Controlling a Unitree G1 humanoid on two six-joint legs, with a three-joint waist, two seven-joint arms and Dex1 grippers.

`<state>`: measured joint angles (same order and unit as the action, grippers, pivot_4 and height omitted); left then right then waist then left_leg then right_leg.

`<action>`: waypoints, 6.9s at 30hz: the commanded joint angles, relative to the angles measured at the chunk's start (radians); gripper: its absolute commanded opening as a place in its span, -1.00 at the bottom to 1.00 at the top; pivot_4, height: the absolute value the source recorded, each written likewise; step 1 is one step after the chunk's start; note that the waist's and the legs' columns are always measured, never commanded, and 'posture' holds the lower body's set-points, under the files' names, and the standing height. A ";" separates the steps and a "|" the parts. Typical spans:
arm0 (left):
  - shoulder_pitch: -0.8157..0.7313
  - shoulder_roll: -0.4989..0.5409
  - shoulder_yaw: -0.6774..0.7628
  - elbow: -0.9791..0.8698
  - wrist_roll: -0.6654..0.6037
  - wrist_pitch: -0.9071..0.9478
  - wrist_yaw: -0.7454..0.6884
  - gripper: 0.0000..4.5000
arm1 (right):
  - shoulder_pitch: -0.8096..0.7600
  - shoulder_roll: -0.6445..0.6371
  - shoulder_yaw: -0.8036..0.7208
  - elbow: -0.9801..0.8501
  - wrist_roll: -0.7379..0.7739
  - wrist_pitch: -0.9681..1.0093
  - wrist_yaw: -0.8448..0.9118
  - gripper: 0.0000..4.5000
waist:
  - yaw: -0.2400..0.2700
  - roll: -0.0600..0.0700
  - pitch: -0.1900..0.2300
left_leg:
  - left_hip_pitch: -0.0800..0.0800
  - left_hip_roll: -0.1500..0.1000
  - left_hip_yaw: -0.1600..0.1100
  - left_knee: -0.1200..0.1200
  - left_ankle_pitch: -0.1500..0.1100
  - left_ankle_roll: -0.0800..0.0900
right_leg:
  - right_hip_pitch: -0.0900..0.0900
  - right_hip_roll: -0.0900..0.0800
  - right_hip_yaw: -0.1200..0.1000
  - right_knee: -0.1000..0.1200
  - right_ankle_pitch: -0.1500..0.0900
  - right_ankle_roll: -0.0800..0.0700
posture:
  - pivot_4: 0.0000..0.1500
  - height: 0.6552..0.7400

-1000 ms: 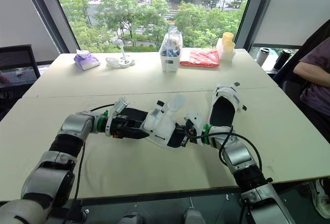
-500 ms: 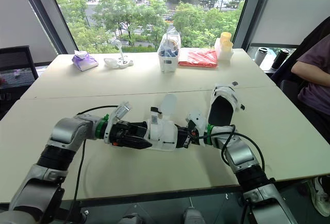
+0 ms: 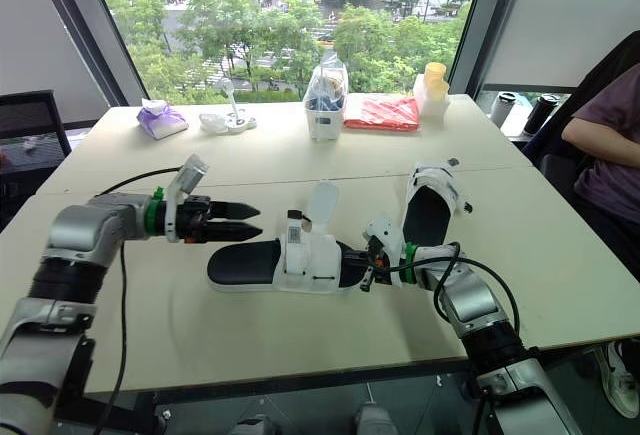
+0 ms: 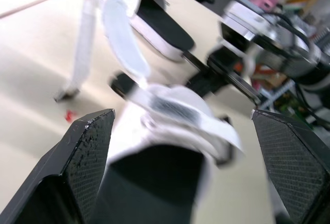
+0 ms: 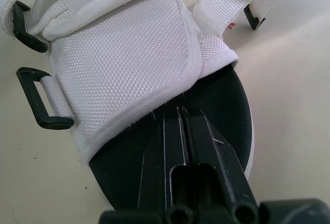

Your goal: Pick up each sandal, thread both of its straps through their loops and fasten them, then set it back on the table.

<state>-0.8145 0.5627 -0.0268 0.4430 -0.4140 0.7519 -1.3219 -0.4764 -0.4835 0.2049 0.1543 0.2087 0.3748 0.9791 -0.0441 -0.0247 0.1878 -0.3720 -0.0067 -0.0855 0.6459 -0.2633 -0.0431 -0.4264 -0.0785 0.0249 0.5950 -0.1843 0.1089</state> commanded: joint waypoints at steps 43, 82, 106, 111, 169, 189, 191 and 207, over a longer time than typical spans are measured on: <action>-0.178 -0.138 0.094 0.121 -0.090 -0.016 0.077 -0.99 | 0.027 0.035 0.042 0.056 -0.041 -0.013 -0.016 -1.00 | -0.012 0.000 0.000 | 0.002 0.001 0.000 0.000 0.000 0.000 | 0.002 0.001 0.000 0.001 0.001 -0.001 | 1.00 1.00; -0.315 -0.159 0.124 0.747 0.207 -0.436 0.153 0.98 | 0.061 0.037 0.039 0.019 -0.039 -0.001 -0.049 -1.00 | -0.010 -0.001 -0.001 | 0.002 0.001 0.000 0.000 0.000 0.000 | 0.001 0.001 0.000 0.001 0.002 0.003 | 1.00 1.00; -0.211 -0.220 0.037 0.303 0.124 -0.132 0.057 0.98 | 0.071 0.050 0.047 0.028 -0.046 -0.012 -0.050 -1.00 | -0.022 -0.001 -0.001 | 0.002 0.001 0.000 0.000 0.000 0.000 | 0.001 0.001 0.000 0.001 0.002 0.003 | 1.00 1.00; -0.203 -0.239 0.016 0.323 0.138 -0.149 0.069 0.98 | 0.080 0.051 0.046 0.018 -0.045 -0.009 -0.058 -1.00 | -0.021 -0.001 -0.001 | 0.002 0.001 0.000 -0.001 0.000 0.000 | 0.001 0.001 0.000 0.001 0.002 0.002 | 1.00 1.00; -0.253 -0.255 -0.158 0.573 0.634 -1.568 0.326 -0.96 | 0.158 0.030 0.046 -0.049 -0.050 0.006 -0.082 -1.00 | 0.003 -0.002 -0.001 | 0.002 0.001 0.000 -0.004 0.000 0.000 | 0.000 0.001 0.000 -0.001 0.003 0.003 | 1.00 1.00; -0.385 -0.034 -0.693 0.574 1.624 -1.865 1.780 0.04 | 0.125 0.048 0.047 0.009 -0.062 -0.017 -0.071 -1.00 | 0.000 -0.001 -0.002 | 0.003 0.001 0.001 -0.001 0.000 0.000 | 0.002 0.000 0.000 0.001 0.003 0.005 | 1.00 1.00; -0.397 -0.030 -0.713 0.582 1.637 -1.853 1.836 0.46 | 0.121 0.049 0.047 0.015 -0.063 -0.018 -0.071 -1.00 | 0.000 -0.002 -0.002 | 0.003 0.001 0.001 -0.001 0.000 0.000 | 0.002 0.000 0.000 0.001 0.003 0.005 | 1.00 1.00; -0.171 0.110 -0.528 0.562 0.723 -1.927 1.085 0.98 | 0.067 0.047 0.049 0.097 -0.078 -0.051 -0.026 -1.00 | -0.001 -0.001 -0.002 | 0.006 0.002 0.003 -0.001 0.000 0.000 | 0.002 0.000 0.000 0.002 0.002 0.001 | 1.00 1.00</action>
<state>-1.0311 0.6756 -0.6077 1.0713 0.6371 -1.2587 0.0302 -0.4390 -0.4414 0.1922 0.1811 0.1787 0.2976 0.9490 -0.0451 -0.0260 0.1853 -0.3659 -0.0047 -0.0816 0.6447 -0.2635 -0.0434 -0.4240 -0.0789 0.0245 0.5965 -0.1824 0.1091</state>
